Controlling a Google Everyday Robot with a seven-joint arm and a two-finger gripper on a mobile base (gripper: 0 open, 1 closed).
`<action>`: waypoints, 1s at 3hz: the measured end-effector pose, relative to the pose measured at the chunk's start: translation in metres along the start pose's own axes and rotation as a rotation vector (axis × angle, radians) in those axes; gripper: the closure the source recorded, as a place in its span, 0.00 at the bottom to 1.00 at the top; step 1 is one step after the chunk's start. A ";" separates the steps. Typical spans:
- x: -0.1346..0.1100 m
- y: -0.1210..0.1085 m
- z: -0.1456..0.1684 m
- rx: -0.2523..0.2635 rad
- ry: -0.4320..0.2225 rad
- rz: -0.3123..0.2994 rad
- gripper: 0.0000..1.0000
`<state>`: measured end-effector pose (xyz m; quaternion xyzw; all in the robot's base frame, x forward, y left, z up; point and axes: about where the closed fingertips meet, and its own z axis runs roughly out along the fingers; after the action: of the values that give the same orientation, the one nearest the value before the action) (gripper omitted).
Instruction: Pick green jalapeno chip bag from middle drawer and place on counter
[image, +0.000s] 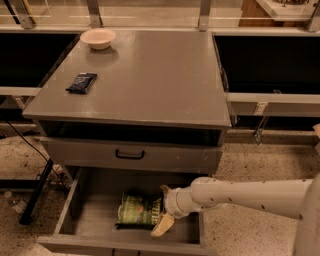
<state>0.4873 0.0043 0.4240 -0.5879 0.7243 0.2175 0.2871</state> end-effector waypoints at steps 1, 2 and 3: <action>0.008 -0.006 0.022 0.025 0.056 0.015 0.00; 0.008 -0.008 0.060 0.016 0.098 0.014 0.00; 0.012 -0.009 0.079 -0.009 0.103 0.030 0.00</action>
Offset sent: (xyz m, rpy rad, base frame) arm 0.0214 0.0214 -0.0457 -0.1403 -0.0084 -0.0569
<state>0.5069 0.0452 0.3578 -0.5888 0.7457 0.1945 0.2437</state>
